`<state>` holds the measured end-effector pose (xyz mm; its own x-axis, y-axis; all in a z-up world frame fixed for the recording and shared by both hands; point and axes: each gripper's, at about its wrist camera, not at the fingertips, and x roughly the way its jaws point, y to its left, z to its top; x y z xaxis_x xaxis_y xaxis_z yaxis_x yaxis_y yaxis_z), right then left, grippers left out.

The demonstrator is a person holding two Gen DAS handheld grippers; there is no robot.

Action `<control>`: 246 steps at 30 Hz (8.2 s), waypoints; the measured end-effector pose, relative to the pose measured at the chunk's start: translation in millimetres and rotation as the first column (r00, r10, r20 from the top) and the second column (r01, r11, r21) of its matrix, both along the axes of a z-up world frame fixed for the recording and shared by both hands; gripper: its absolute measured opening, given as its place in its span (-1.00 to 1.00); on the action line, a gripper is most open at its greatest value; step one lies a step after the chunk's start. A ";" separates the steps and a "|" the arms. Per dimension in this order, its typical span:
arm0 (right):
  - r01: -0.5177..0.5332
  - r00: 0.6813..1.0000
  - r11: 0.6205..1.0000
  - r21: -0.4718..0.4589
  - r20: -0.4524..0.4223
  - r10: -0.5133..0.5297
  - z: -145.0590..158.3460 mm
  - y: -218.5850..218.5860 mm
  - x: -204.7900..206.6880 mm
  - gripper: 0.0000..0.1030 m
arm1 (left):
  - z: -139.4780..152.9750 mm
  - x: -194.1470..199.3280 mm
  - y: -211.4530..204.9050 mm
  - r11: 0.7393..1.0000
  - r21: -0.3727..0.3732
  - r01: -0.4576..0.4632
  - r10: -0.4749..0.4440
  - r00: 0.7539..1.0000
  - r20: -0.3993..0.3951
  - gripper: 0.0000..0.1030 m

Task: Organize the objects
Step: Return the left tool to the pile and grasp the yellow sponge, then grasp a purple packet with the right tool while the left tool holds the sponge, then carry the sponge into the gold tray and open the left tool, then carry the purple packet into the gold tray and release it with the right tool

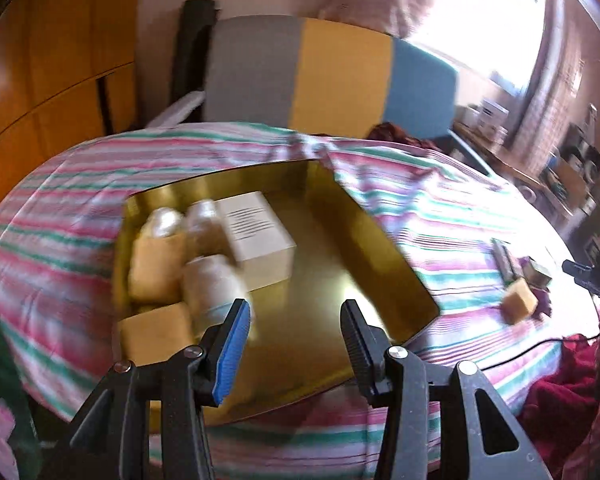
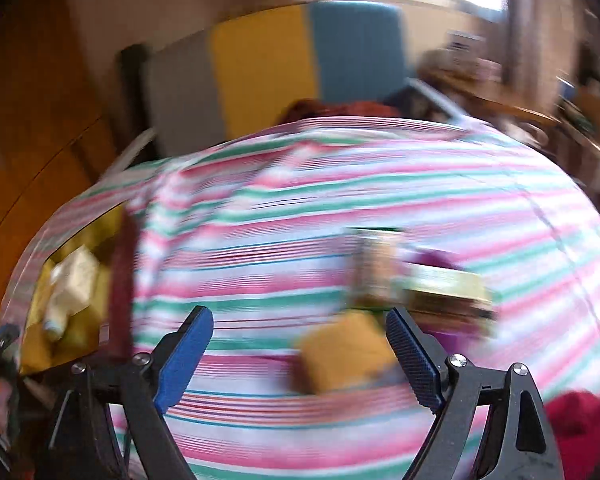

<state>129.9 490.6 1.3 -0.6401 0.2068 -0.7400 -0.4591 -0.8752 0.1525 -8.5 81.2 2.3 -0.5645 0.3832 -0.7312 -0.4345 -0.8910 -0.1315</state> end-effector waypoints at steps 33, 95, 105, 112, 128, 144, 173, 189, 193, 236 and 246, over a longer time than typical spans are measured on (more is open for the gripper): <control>0.252 0.899 0.861 -0.443 -0.221 -0.377 -19.4 100.5 96.6 1.00 | -71.7 73.1 355.0 0.606 -0.217 0.765 -0.761 0.638 0.123 0.49; 0.222 0.952 0.973 -0.057 0.228 -0.204 -69.1 99.1 -38.2 1.00 | -101.5 58.3 216.4 0.814 0.065 0.577 -0.578 0.816 0.000 0.10; 0.360 0.925 0.888 -0.286 0.235 -0.299 -74.7 96.8 10.4 1.00 | -101.5 58.2 214.7 0.813 0.072 0.578 -0.580 0.815 -0.002 0.10; 0.352 0.915 0.909 -0.222 0.284 -0.285 -87.9 90.3 -1.2 0.91 | -102.5 58.9 213.5 0.813 0.066 0.579 -0.580 0.815 -0.007 0.10; 0.152 0.966 0.949 -0.277 0.244 -0.084 -92.6 56.9 -19.9 -0.12 | -103.1 60.4 210.2 0.813 0.063 0.579 -0.580 0.815 -0.012 0.10; 0.101 0.963 0.971 -0.215 0.266 -0.041 -97.4 47.1 -33.2 -0.12 | -89.7 63.5 202.1 0.820 0.059 0.569 -0.572 0.820 0.031 0.02; 0.055 0.944 0.993 -0.104 0.328 -0.018 -97.5 38.0 -32.1 -0.20 | -5.9 4.2 9.6 1.000 0.018 0.024 -0.023 0.999 -0.047 0.03; 0.050 0.942 0.995 -0.083 0.334 -0.019 -100.4 33.8 -38.4 -0.20 | -47.6 -4.6 -20.0 0.991 -0.112 -0.068 0.067 0.998 -0.014 0.04; 0.050 0.943 0.995 -0.084 0.334 -0.019 -100.3 33.8 -38.2 -0.20 | -54.4 -7.5 -18.6 0.989 -0.129 -0.076 0.076 0.997 -0.003 0.06; -0.366 0.924 0.920 -0.138 0.066 0.377 -33.4 -110.0 -76.8 -0.23 | -31.9 -4.2 -84.6 0.962 0.040 -0.271 0.270 0.963 0.018 0.37; -0.692 0.711 0.716 -0.089 0.091 0.698 -28.8 -269.9 -144.3 -0.22 | -27.9 -6.7 -110.4 0.944 0.093 -0.316 0.315 0.949 0.031 0.37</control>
<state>-14.4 220.6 -27.5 -0.5037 -0.2986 -0.8107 0.2599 -0.9473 0.1874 -15.2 -29.2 -25.6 -0.6568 0.2557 -0.7094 -0.1305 -0.9651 -0.2270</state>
